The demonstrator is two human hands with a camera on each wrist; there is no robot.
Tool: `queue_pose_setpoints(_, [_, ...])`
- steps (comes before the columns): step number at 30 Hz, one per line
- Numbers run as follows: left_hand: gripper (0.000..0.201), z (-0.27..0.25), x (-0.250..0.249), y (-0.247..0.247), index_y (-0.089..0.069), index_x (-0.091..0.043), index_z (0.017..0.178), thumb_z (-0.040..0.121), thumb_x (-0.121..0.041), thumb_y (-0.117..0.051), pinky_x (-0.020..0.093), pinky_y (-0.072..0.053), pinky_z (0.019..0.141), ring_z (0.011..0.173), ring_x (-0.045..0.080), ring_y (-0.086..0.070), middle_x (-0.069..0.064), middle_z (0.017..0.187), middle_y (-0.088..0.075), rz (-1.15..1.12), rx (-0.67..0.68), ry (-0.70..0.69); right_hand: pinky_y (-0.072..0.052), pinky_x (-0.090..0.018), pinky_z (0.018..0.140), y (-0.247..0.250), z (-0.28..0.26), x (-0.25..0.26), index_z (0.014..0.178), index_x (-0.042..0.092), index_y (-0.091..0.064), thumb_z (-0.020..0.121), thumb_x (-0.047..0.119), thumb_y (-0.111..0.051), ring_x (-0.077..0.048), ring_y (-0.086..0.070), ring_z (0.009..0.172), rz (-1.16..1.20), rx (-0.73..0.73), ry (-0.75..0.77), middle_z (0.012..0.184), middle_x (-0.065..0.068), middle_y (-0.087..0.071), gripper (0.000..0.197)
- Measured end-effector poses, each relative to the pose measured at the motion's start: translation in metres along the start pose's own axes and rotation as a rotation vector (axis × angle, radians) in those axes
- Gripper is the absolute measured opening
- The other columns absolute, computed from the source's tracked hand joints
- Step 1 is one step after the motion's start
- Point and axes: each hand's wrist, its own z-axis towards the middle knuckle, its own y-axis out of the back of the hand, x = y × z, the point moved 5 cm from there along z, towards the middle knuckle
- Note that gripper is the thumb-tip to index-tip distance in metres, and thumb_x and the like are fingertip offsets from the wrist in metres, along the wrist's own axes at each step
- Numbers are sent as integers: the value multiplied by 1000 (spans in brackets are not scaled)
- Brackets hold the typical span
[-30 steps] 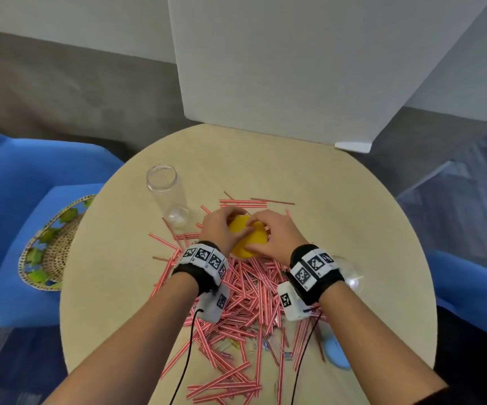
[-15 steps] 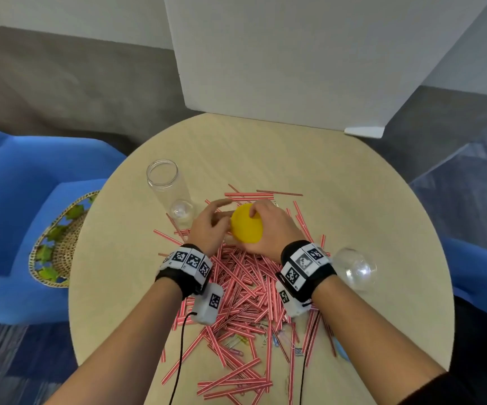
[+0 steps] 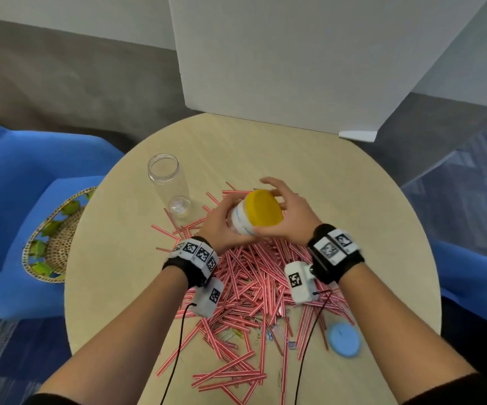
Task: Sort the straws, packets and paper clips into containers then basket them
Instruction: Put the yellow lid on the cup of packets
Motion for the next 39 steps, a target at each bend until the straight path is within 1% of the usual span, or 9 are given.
queue_pose_setpoints(7, [90, -5, -34, 16, -50, -26, 119, 42, -36, -97, 31, -57, 83, 104, 9, -62, -5, 112, -64, 91, 98, -53, -59, -37, 87, 16, -16, 18, 134, 41, -49, 64, 46, -88, -13, -65, 104, 28, 210, 16, 129, 7, -54, 80])
queue_pose_setpoints(11, [82, -16, -44, 23, -49, -23, 108, 43, -30, -98, 26, -57, 75, 95, 8, -64, -4, 106, -65, 122, 52, -51, -61, -37, 64, 4, -22, 24, 114, 19, -57, 76, 77, -55, -22, -74, 64, 23, 125, -279, 97, -8, -70, 69])
queue_pose_setpoints(14, [80, -27, -42, 27, -49, -22, 104, 42, -30, -98, 32, -59, 74, 92, 12, -66, -2, 103, -65, 134, 72, -6, -62, -40, 73, -2, -29, 33, 113, 18, -59, 67, 93, -30, -23, -74, 75, -169, 216, -316, 104, -12, -71, 93])
queue_pose_setpoints(19, [78, -42, -38, 31, -51, -21, 102, 42, -32, -99, 45, -59, 73, 92, 18, -67, 3, 101, -66, 76, 100, 44, -62, -38, 76, 9, -34, 48, 135, 33, -49, 72, 50, -81, -18, -70, 94, -12, 291, -81, 133, -3, -56, 72])
queue_pose_setpoints(23, [77, -53, -40, 24, -52, -25, 101, 41, -35, -100, 48, -59, 74, 93, 20, -68, 2, 101, -67, 47, 132, 46, -62, -47, 69, -3, -43, 33, 115, 5, -59, 84, 79, -38, -29, -74, 64, -141, 259, -387, 83, -15, -74, 83])
queue_pose_setpoints(25, [78, -55, -42, 21, -52, -26, 101, 39, -37, -99, 47, -60, 73, 93, 20, -69, 2, 102, -68, 31, 125, 53, -62, -46, 71, -1, -47, 28, 128, 8, -56, 82, 83, -26, -30, -74, 71, -157, 262, -435, 101, -15, -73, 93])
queue_pose_setpoints(30, [78, -60, -42, 20, -51, -23, 100, 40, -29, -100, 49, -60, 68, 89, 24, -71, 7, 102, -69, 12, 149, 112, -62, -45, 72, -1, -64, 39, 143, 35, -40, 69, 52, -79, -28, -67, 103, 93, 370, -183, 136, -5, -48, 85])
queue_pose_setpoints(34, [74, -75, -47, 8, -49, -25, 99, 44, -27, -98, 33, -61, 67, 88, 14, -69, -1, 102, -68, 130, 228, 106, -62, -45, 69, -9, -74, 33, 132, 16, -53, 67, 78, -55, -27, -75, 72, -111, 380, -376, 110, -12, -68, 90])
queue_pose_setpoints(39, [76, -81, -52, 3, -49, -23, 103, 44, -30, -97, 36, -62, 67, 91, 16, -69, -1, 104, -68, 109, 218, 104, -62, -41, 74, 0, -84, 34, 144, 37, -41, 62, 56, -82, -24, -60, 113, -23, 423, -219, 132, -2, -52, 93])
